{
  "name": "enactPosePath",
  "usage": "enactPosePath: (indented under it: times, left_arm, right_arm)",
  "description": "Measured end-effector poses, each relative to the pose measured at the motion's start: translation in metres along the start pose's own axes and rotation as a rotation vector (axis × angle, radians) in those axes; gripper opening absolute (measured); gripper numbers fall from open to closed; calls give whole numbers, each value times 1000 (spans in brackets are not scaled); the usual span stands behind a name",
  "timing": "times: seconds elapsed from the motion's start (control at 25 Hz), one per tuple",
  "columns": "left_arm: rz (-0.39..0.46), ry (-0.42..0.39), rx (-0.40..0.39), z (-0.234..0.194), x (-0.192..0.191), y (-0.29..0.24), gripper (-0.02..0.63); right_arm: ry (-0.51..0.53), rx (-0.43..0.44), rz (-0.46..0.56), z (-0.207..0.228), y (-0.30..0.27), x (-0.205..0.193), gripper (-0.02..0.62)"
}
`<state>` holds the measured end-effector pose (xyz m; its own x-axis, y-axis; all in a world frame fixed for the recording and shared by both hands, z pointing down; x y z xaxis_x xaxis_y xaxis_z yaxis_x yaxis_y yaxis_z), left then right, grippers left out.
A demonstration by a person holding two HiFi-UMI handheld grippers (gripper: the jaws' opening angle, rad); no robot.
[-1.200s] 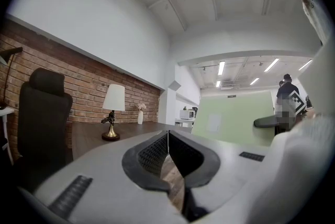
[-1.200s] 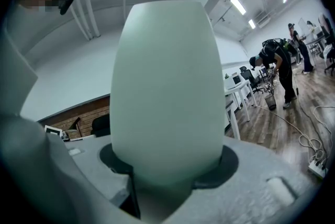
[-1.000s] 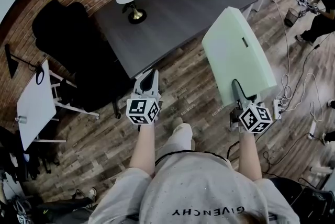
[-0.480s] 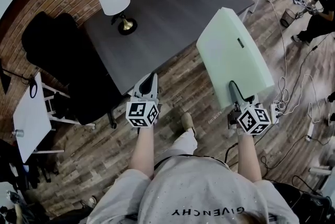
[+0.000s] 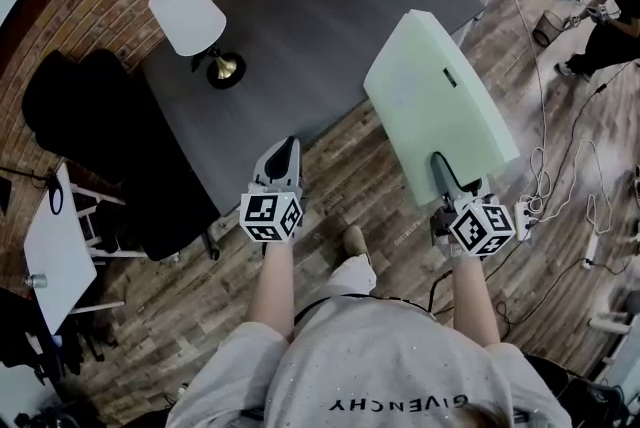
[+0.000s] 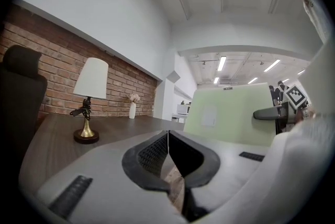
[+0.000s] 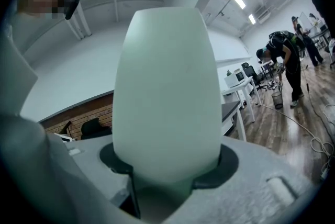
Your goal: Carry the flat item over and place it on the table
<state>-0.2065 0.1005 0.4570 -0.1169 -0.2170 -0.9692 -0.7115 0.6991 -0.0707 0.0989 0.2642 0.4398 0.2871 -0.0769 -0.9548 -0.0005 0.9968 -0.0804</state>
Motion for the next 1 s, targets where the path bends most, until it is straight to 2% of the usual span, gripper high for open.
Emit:
enactPosePath:
  times: [0.56,1.0]
  left_arm:
    - [-30,29,-12,-31,-1,-101,3]
    - [-34,41,-5,-49,-5,-132,3]
  right_arm:
    - [-25,16,-22,30,-97,12,273]
    - [-49,39,-29,38,-143,11,273]
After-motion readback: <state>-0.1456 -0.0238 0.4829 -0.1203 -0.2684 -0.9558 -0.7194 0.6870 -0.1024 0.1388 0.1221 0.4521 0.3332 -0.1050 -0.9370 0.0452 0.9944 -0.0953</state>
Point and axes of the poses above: the fingertips, and each gripper's own axes: y backward along the fingers, z to its right, x out of its top, the point moved 6 cm from there along y, backward along the fingers, and after that the axes turned 6 degrees about y, right-handed, at the moved point
